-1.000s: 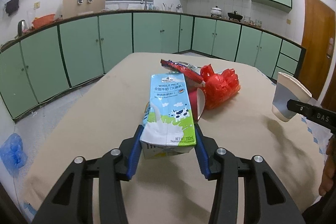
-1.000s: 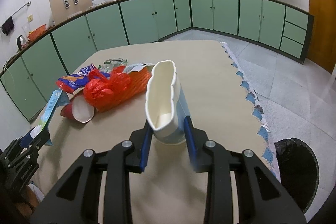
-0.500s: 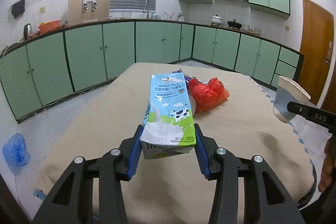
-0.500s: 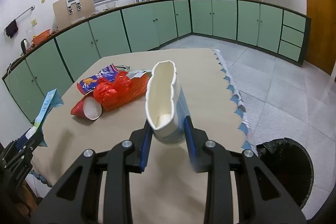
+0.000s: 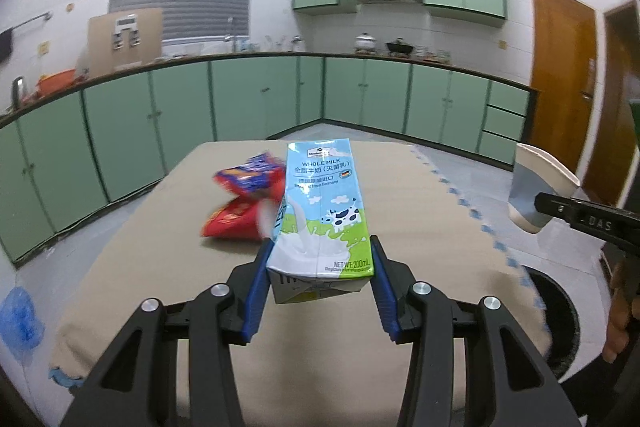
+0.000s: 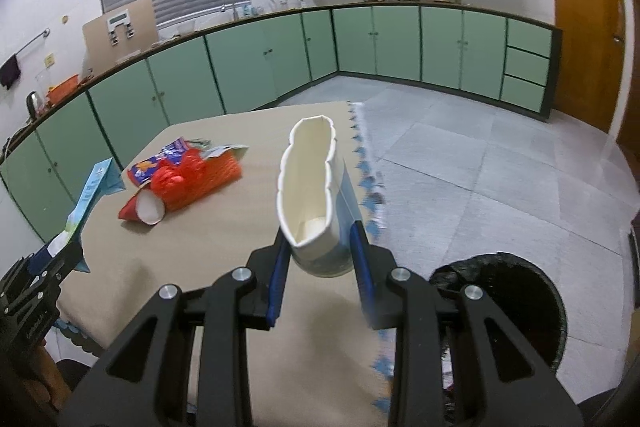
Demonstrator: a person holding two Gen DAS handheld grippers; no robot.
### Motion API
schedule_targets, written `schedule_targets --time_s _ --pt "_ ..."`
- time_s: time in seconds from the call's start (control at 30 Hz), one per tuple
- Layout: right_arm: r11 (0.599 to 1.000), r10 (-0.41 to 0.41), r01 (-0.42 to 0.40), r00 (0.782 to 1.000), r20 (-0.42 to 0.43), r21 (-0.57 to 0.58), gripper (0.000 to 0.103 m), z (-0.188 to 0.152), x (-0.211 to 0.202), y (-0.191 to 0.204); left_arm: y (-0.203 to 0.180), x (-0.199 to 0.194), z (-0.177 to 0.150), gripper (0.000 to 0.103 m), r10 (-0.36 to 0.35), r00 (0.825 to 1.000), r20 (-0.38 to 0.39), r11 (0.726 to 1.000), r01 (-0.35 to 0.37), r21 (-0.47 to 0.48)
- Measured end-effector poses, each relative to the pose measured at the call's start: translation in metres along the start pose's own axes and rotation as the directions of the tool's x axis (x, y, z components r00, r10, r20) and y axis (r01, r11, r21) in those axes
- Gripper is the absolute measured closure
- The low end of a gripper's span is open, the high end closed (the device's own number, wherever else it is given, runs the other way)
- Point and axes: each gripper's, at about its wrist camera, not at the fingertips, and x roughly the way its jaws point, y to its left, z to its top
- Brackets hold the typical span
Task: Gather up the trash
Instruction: 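Carry the paper cup and blue milk carton over the trash bin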
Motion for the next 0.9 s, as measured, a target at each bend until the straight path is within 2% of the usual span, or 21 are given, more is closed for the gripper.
schedule_targets --time_s 0.23,0.4,0.67,0.9 --pt "0.997 -0.058 0.058 0.998 0.005 0.041 0.074 -0.006 -0.017 -0.043 -0.060 0.006 0.008 0.057 -0.109 0.994 0.001 0.992 0.108 0.066" --pt "0.990 -0.120 0.120 0.993 -0.002 0.074 0.074 -0.014 -0.028 -0.081 -0.105 0.015 0.015 0.057 -0.199 0.980 -0.008 0.973 0.199 0.116" --pt "0.966 -0.200 0.206 0.979 -0.048 0.158 0.074 -0.037 -0.036 -0.145 -0.180 0.034 0.015 0.057 -0.328 0.943 -0.057 0.925 0.333 0.185" --pt "0.930 -0.266 0.281 0.959 -0.093 0.238 0.074 -0.059 -0.040 -0.207 -0.251 0.057 0.001 0.057 -0.416 0.899 -0.134 0.869 0.437 0.233"
